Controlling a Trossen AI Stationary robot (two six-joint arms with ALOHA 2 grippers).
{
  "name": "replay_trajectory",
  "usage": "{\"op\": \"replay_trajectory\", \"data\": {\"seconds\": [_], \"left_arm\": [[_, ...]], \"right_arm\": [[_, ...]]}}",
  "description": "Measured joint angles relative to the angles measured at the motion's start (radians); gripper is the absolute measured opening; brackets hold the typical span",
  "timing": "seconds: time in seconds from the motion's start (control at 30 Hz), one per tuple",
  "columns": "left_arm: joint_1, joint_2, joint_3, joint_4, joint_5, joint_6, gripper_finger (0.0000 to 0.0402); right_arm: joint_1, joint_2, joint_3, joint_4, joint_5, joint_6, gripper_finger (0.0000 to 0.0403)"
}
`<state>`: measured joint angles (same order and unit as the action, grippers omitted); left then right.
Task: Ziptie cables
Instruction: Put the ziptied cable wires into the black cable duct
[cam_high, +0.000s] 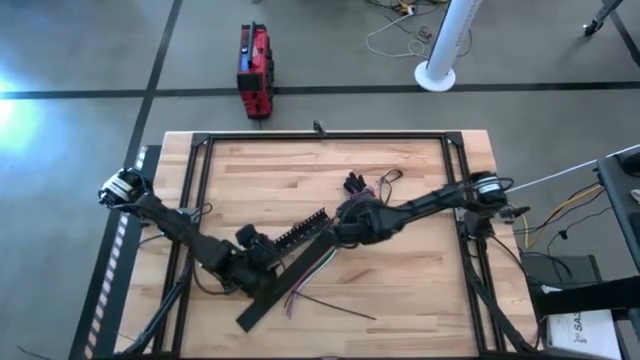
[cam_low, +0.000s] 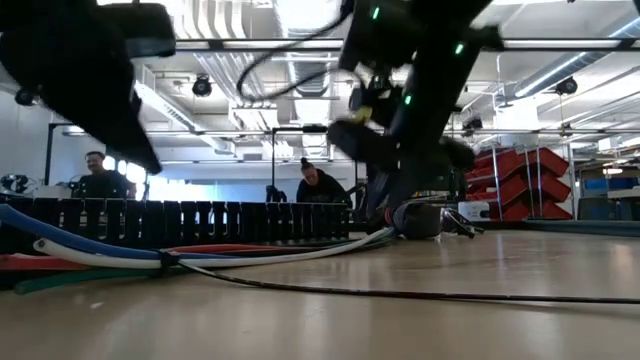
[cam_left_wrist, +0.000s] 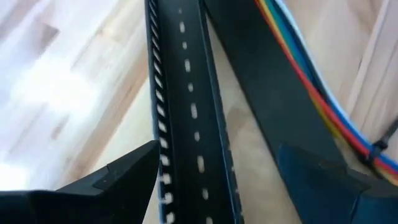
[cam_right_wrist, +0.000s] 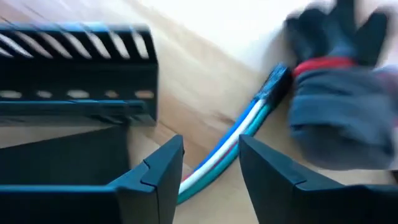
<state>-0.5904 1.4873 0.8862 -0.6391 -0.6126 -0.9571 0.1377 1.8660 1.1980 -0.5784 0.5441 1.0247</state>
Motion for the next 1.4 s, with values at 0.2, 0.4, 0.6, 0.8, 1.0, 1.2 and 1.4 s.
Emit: {"op": "replay_trajectory", "data": {"seconds": [0.2,0.4,0.6,0.8,1.0,1.2,1.4], "left_arm": [[-0.001,-0.005,-0.083,0.064,-0.007,-0.050,0.0308],[-0.002,-0.005,-0.112,0.079,-0.007,-0.055,0.0308],[-0.005,-0.005,-0.114,0.090,-0.058,-0.068,0.0308],[-0.018,-0.001,-0.123,0.145,-0.078,-0.075,0.0308],[-0.043,-0.001,-0.124,0.178,-0.079,-0.077,0.0308],[-0.046,0.003,-0.124,0.201,-0.086,-0.077,0.0308],[-0.046,0.028,-0.125,0.231,-0.093,-0.074,0.0308]], "right_arm": [[-0.058,0.108,0.002,0.023,-0.089,0.030,0.0123],[-0.063,0.128,0.010,-0.011,-0.090,0.083,0.0117],[-0.054,0.045,0.009,-0.089,-0.118,0.077,0.0144],[-0.061,0.004,0.009,-0.085,-0.107,0.075,0.0180],[-0.081,0.056,0.011,-0.074,-0.109,0.085,0.0193],[-0.105,0.113,0.014,-0.070,-0.142,0.077,0.0191],[-0.105,0.125,0.014,-0.060,-0.116,0.038,0.0128]]}}
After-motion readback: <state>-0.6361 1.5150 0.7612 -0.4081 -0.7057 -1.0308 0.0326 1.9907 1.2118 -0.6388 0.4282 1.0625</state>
